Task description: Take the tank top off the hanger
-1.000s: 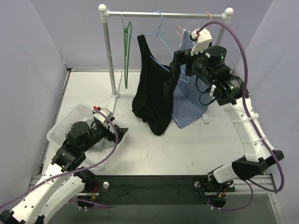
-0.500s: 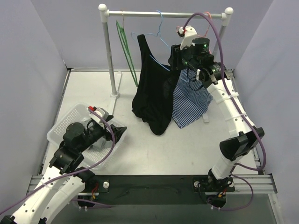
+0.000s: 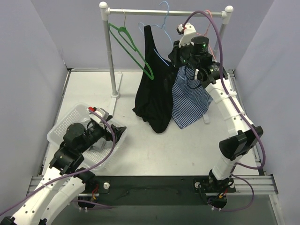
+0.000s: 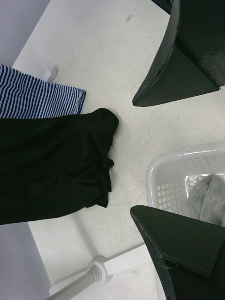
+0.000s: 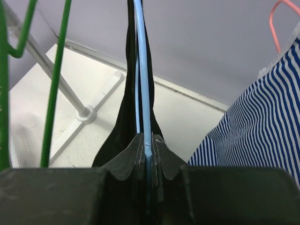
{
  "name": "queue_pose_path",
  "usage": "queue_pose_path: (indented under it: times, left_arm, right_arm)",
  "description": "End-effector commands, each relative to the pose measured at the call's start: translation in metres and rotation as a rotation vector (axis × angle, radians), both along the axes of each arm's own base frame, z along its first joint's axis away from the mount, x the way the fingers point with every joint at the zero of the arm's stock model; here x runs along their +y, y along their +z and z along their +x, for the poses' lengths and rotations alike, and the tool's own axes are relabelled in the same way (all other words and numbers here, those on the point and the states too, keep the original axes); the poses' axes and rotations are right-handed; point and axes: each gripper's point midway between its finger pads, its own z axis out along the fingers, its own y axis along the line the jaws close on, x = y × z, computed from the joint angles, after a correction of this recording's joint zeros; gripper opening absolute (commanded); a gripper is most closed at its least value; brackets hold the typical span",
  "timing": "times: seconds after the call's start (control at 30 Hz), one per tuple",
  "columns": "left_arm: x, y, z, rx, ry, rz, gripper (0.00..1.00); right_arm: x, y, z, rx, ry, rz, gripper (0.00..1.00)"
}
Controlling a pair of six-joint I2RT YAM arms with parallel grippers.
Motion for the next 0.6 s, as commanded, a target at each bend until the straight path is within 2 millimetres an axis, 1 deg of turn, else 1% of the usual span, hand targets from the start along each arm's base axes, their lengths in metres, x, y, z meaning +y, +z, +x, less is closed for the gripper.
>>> queue_pose_path:
  times: [0.0, 0.13, 0.2, 0.27, 0.3, 0.37, 0.4, 0.5, 0.57]
  left_arm:
    - [0.005, 0.023, 0.002, -0.054, 0.021, -0.007, 0.97]
    - [0.008, 0.025, 0.002, -0.063, 0.034, -0.009, 0.97]
    - [0.008, 0.025, 0.002, -0.064, 0.036, -0.008, 0.97]
    - [0.01, 0.027, 0.002, -0.067, 0.046, -0.008, 0.97]
    - [0.011, 0.028, 0.002, -0.072, 0.05, -0.01, 0.97]
    - [0.013, 0.028, 0.002, -0.078, 0.06, -0.011, 0.97]
    - [0.013, 0.028, 0.002, -0.079, 0.062, -0.013, 0.97]
    - [0.014, 0.026, 0.004, -0.076, 0.07, -0.011, 0.97]
    - [0.014, 0.026, 0.005, -0.073, 0.069, -0.007, 0.97]
  right_arm:
    - [0.001, 0.093, -0.023, -0.256, 0.007, 0.104, 0.0]
    - [-0.005, 0.1, -0.032, -0.266, -0.04, 0.102, 0.0]
    - [-0.011, 0.097, -0.036, -0.246, -0.067, 0.09, 0.0]
    - [-0.012, 0.089, -0.041, -0.22, -0.077, 0.072, 0.0]
    - [-0.013, 0.087, -0.046, -0.213, -0.079, 0.069, 0.0]
    - [-0.017, 0.087, -0.054, -0.227, -0.074, 0.047, 0.0]
    - [-0.017, 0.082, -0.056, -0.215, -0.069, 0.044, 0.0]
    - [-0.022, 0.081, -0.067, -0.197, -0.074, 0.049, 0.0]
    - [-0.026, 0.072, -0.072, -0.151, -0.091, 0.05, 0.0]
